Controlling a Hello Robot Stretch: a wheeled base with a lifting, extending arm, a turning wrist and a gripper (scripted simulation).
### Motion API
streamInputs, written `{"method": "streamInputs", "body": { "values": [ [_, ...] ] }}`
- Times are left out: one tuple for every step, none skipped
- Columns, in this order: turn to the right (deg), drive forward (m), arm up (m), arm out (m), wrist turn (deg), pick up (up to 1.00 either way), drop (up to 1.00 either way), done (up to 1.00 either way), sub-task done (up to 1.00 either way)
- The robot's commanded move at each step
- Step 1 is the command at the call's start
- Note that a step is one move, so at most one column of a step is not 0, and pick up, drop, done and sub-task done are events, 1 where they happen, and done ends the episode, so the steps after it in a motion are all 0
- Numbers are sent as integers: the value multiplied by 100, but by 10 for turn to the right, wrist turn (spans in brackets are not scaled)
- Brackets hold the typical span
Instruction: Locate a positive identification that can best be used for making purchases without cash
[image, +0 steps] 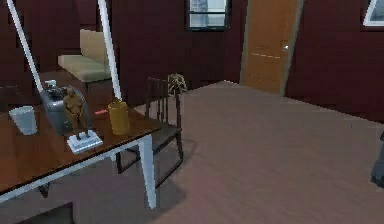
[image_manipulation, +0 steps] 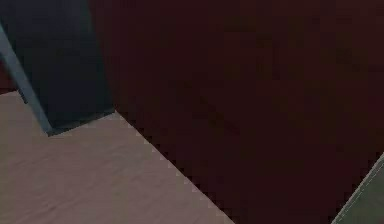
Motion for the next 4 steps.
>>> {"method": "streamInputs", "body": {
  "values": [
    [150, 0, 0, 0, 0, 0, 0, 0, 0],
    [0, 10, 0, 0, 0, 0, 0, 0, 0],
    [-330, 0, 0, 0, 0, 0, 0, 0, 0],
    [0, 65, 0, 0, 0, 0, 0, 0, 0]
  ]
}}
